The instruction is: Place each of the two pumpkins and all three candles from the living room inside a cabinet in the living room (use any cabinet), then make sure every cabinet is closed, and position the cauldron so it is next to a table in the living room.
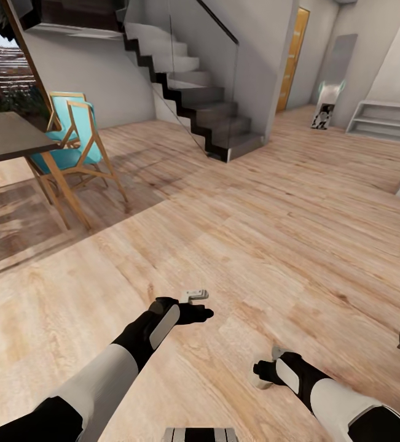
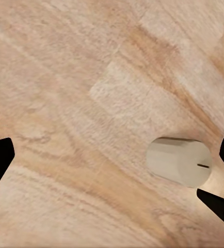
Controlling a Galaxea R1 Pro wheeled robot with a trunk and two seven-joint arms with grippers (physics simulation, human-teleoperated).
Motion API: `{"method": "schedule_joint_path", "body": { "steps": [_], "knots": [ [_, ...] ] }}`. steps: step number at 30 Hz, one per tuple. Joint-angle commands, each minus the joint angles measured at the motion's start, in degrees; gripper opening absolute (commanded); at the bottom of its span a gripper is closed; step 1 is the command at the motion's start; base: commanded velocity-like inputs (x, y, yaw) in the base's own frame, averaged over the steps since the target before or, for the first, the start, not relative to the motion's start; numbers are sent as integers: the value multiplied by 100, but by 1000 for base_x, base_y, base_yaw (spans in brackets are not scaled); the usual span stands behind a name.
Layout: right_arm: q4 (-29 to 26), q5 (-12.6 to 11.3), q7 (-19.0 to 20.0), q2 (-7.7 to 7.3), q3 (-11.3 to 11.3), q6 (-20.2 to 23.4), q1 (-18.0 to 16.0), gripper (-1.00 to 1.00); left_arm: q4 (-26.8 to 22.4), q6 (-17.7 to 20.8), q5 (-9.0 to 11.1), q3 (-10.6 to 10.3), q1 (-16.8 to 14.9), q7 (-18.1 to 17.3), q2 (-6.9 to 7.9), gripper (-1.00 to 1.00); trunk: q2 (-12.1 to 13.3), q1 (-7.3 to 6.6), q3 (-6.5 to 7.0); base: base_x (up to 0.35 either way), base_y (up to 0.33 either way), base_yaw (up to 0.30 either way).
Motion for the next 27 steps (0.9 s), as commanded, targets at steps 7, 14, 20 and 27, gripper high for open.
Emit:
{"method": "schedule_joint_path", "body": {
  "steps": [7, 14, 20, 27],
  "knots": [
    [-20, -58, -40, -5, 53, 27, 1, 100, -7, 17, 64, -12, -5, 57, 0, 100, -12, 17, -160, 0, 0, 0],
    [-20, -50, -40, -5, 65, -248, 1, 100, -7, 14, 74, -12, -5, 55, 0, 100, -21, 35, -315, 0, 0, 0],
    [-20, -48, -40, -5, 63, -444, 1, 100, -7, 9, 79, -12, -6, 54, 0, 100, -22, 37, -338, 0, 0, 0],
    [-19, -48, -40, -5, 63, -459, 1, 100, -7, 8, 80, -12, -4, 54, 0, 100, -22, 37, -338, 0, 0, 0]
  ]
}}
